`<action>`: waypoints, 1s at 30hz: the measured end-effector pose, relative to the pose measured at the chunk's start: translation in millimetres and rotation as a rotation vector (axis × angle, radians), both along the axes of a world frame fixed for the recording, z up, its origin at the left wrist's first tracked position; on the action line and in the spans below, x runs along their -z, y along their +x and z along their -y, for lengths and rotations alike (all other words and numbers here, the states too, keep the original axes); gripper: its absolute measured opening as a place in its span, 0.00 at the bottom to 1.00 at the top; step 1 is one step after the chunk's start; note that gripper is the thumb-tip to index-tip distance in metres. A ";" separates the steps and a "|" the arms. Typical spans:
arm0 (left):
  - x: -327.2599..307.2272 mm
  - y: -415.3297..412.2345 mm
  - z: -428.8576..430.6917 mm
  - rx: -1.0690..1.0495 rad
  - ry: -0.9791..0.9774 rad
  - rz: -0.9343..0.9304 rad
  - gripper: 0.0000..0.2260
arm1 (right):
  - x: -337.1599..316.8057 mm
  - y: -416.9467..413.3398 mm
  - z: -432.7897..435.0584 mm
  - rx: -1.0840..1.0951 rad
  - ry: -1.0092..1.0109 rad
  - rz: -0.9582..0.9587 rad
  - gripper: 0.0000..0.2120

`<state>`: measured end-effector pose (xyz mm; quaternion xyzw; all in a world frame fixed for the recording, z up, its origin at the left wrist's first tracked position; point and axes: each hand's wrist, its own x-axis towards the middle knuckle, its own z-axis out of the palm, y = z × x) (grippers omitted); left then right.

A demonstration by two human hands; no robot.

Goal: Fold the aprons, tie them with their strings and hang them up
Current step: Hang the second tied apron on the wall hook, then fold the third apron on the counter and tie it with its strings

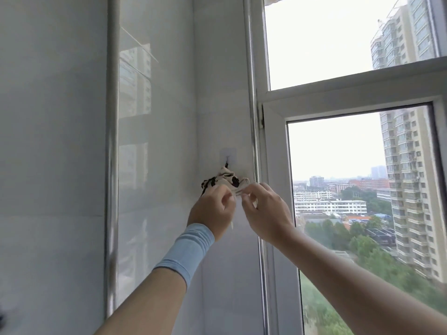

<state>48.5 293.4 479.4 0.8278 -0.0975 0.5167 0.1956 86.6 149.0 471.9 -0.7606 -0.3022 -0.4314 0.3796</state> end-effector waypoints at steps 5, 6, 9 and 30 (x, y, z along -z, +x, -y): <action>93.9 -5.4 22.9 0.021 0.020 -0.247 0.05 | 95.2 -8.9 20.7 0.068 -0.143 -0.235 0.10; 113.3 -5.8 25.5 0.030 0.016 -0.301 0.06 | 114.1 -9.5 25.5 0.072 -0.182 -0.291 0.11; 177.2 -9.1 35.6 0.039 0.014 -0.488 0.07 | 175.8 -10.5 42.0 0.068 -0.271 -0.456 0.11; 540.1 -48.7 65.1 0.049 -0.034 -1.612 0.21 | 553.7 -46.8 76.2 -0.102 -1.118 -1.068 0.27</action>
